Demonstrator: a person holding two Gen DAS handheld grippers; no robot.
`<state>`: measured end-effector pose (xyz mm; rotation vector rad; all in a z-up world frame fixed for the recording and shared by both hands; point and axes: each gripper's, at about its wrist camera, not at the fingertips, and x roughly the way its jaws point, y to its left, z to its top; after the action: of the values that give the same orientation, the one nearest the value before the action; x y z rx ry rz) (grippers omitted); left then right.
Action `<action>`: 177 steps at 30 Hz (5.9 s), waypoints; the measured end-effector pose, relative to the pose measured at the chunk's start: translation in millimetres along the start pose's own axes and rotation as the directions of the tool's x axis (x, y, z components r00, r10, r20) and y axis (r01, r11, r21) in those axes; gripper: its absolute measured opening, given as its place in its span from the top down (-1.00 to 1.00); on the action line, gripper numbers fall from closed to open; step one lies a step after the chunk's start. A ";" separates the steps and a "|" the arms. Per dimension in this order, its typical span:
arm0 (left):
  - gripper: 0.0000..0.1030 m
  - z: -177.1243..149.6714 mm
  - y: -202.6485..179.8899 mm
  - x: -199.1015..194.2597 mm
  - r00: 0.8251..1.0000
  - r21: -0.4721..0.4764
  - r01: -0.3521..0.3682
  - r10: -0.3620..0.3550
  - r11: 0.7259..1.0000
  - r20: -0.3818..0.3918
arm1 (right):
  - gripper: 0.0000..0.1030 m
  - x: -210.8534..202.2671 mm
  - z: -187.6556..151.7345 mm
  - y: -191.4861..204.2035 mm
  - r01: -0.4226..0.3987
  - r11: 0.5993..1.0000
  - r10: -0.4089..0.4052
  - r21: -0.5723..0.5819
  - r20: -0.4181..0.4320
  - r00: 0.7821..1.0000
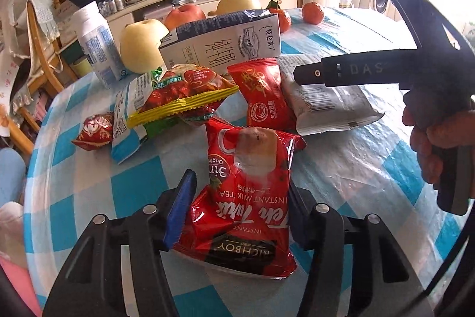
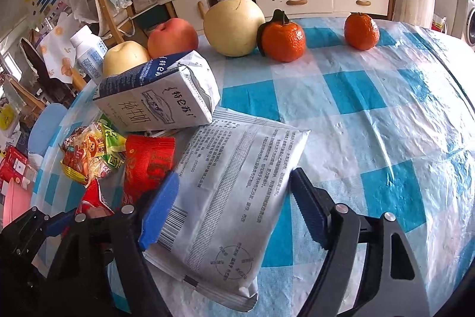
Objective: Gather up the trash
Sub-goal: 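Grasp the red Tea Time snack bag with left tool while right tool grasps the white packet, then carry both held items over the pink bucket and open both tools to drop them, then bring both tools back over the table toward the remaining snack bags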
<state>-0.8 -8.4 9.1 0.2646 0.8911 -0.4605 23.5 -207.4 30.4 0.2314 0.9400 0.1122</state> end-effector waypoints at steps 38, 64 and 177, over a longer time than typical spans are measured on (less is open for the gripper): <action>-0.04 -19.2 37.3 -47.4 0.998 -0.217 0.015 0.000 0.976 0.068 | -0.88 3.7 -9.5 21.1 -0.041 0.999 0.041 -0.010 -0.026 0.999; -0.04 -32.3 78.7 -69.2 0.992 -0.361 0.002 0.045 0.933 0.121 | -0.44 -22.3 -45.1 20.9 0.047 0.991 -0.041 -0.125 0.048 0.998; -0.60 -54.8 185.9 -143.9 0.706 -0.401 -0.656 0.707 0.640 -0.026 | -0.75 -96.9 -57.7 144.1 0.000 0.925 0.122 -0.379 0.299 0.946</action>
<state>-25.0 215.4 96.3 0.1886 0.6613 0.4175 -79.3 -78.1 109.2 -0.0770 0.5730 0.3020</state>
